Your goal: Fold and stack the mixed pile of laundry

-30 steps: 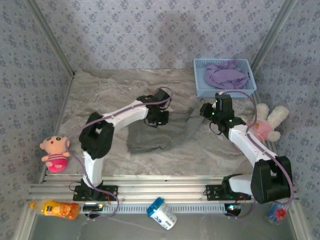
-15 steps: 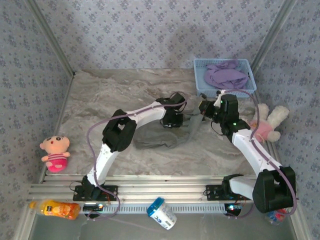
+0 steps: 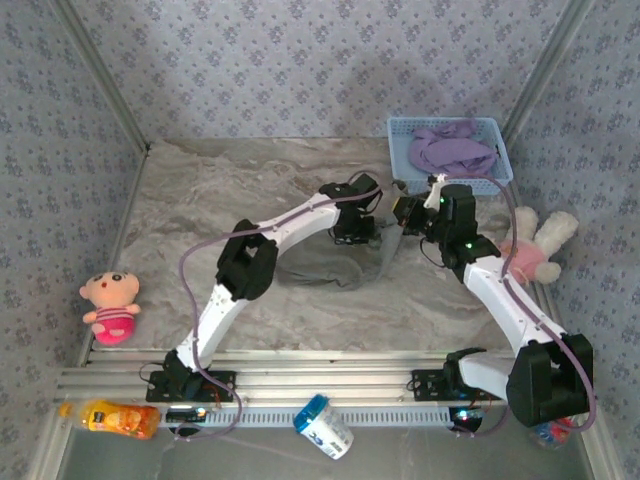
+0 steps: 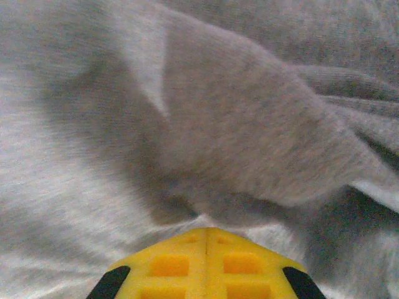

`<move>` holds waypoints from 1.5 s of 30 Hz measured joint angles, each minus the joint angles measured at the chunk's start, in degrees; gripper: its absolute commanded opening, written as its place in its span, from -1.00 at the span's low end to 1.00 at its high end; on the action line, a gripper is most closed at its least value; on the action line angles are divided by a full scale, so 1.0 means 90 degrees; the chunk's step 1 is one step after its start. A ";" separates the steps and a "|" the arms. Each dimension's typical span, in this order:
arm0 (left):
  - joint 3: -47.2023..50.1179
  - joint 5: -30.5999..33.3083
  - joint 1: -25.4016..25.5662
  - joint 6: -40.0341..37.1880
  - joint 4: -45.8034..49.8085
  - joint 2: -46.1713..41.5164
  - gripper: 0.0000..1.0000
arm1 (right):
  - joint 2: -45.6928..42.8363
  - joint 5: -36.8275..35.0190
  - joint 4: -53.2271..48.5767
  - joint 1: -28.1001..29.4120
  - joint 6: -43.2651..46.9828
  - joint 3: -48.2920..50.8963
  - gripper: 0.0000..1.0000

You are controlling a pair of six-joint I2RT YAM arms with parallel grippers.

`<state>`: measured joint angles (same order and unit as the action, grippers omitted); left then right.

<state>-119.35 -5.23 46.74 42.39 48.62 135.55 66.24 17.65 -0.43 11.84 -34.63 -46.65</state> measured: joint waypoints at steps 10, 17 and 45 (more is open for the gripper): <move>0.4085 0.0690 -0.0967 -0.0044 -0.0221 -0.3276 -1.00 | -0.0124 0.0000 -0.0107 -0.0318 0.0143 0.0000 -1.00; 0.5821 0.0877 -0.1027 0.0168 -0.0452 -0.3429 -1.00 | -0.0097 0.0100 -0.0119 -0.0296 0.0199 -0.0005 -1.00; 0.7640 0.1020 -0.2926 0.0413 -0.0896 -0.5921 -0.99 | 0.3405 0.0527 -0.0158 0.3366 0.0539 -0.2987 1.00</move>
<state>-50.59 3.95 20.40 46.11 40.56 82.26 96.88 22.39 -1.85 42.13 -29.78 -73.54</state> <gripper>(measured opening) 0.059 0.626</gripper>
